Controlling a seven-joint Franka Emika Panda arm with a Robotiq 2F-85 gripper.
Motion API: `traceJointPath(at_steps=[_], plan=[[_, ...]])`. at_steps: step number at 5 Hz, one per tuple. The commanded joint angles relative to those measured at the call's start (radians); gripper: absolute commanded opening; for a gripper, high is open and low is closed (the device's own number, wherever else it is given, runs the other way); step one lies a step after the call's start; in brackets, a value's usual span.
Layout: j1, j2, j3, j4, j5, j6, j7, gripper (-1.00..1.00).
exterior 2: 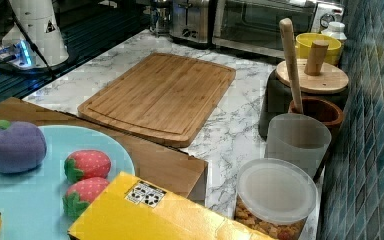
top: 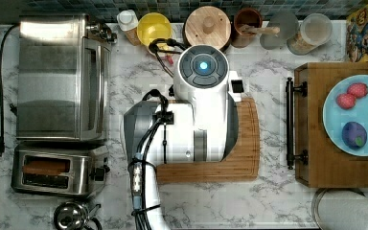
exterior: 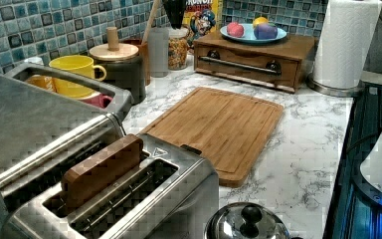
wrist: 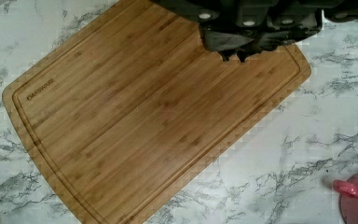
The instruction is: Turn on the toaster.
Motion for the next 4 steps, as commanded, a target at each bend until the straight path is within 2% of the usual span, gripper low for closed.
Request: traceJointPath(at_steps=[1,2,4], plan=[[0.007,-0.045,0.011,-0.077,0.005,0.067,-0.114,-1.0],[0.015,-0.095,0.049,-0.135,0.086,0.095,-0.288,-1.0],[0.063,-0.178,0.11,-0.256,0.182,0.167,-0.457,-1.0]])
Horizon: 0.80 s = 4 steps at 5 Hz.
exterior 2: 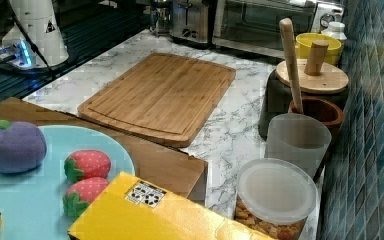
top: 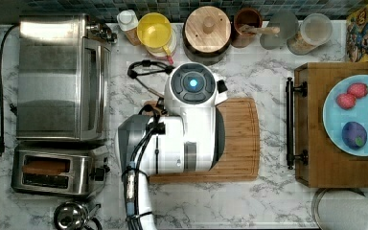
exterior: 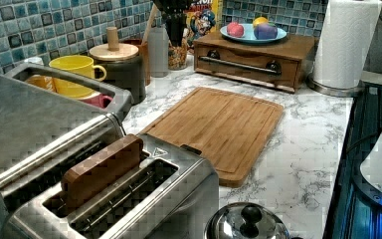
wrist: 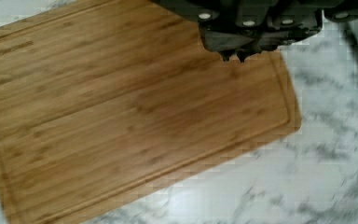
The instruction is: Turn on the toaster.
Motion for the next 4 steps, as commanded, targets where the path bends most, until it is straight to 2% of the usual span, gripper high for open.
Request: traceJointPath(at_steps=[1,2,3,4], plan=[[0.08,-0.175,0.096,-0.183,0.129,0.111,-0.141,-1.0],[0.027,-0.172,0.187,-0.201,0.166,0.072,-0.206,-1.0],[0.076,-0.197,0.191,-0.238,0.177,0.085,-0.224,-1.0],[0.098,-0.22,0.21,-0.268,0.201,0.072,-0.241,-1.0]])
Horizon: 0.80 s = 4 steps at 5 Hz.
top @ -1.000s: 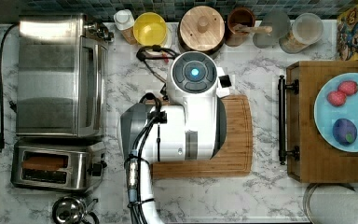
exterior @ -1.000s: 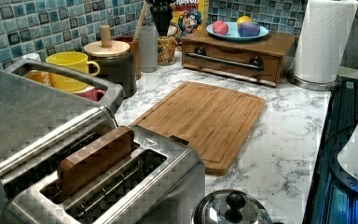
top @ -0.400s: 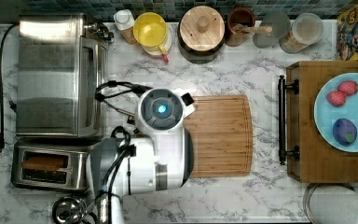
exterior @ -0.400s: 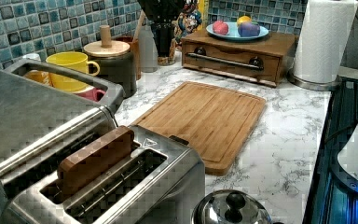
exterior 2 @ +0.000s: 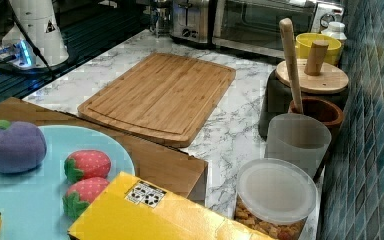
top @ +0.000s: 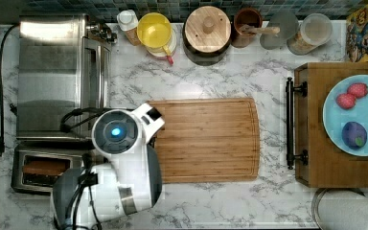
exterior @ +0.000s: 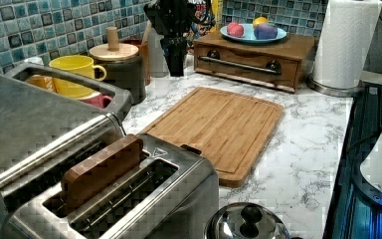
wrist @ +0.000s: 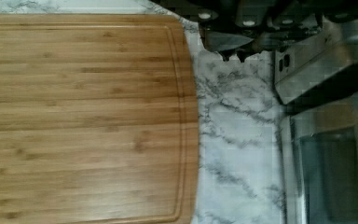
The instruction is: Turn on the toaster.
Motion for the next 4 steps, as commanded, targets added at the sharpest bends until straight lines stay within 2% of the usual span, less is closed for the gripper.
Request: traceJointPath(at_steps=[1,2,4], plan=[[0.072,-0.107,0.017,-0.109,0.107,-0.006,-0.11,-1.0],[0.081,-0.114,0.046,-0.133,0.134,-0.024,-0.109,-1.0],[0.139,-0.144,0.116,-0.179,0.151,0.049,-0.007,-1.0]])
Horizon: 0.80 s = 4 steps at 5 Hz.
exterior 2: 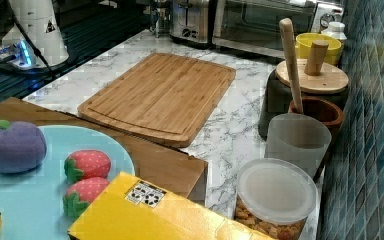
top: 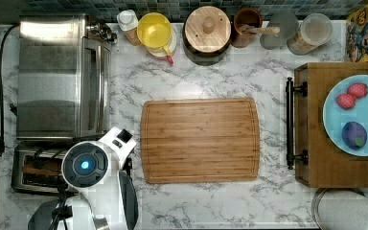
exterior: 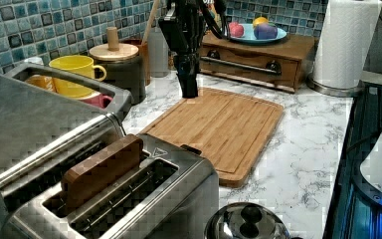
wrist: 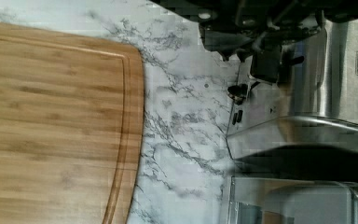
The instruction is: Turn on the toaster.
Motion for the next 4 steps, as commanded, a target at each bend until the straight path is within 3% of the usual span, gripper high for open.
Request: traceJointPath(at_steps=[1,3,4], plan=[[0.087,-0.042,0.086,-0.068,0.053,0.027,0.114,-1.0],[0.096,0.02,0.11,-0.031,0.023,0.096,0.29,-1.0],[0.055,0.015,0.14,-0.041,0.027,0.157,0.365,-1.0]])
